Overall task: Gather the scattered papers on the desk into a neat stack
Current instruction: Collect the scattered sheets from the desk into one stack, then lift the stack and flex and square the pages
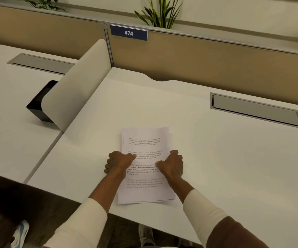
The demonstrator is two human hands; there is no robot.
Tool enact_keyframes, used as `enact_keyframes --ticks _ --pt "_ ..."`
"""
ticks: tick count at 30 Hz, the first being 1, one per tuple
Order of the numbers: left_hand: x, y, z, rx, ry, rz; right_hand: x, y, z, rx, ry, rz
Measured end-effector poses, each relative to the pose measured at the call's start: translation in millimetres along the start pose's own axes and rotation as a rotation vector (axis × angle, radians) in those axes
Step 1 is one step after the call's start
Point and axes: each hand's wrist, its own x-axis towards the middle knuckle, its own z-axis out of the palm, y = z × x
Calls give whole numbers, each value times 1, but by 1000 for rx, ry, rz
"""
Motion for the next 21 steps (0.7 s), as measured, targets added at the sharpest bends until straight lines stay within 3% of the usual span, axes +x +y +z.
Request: enact_keyframes --ticks 6,11,21 --pt "3 1 2 -108 -75 -24 5 13 -9 144 -38 39" --pt "-4 5 9 -124 -114 119 8 25 -18 186 -34 39" --pt "-17 1 15 -236 -545 210 26 83 -63 314 -14 122"
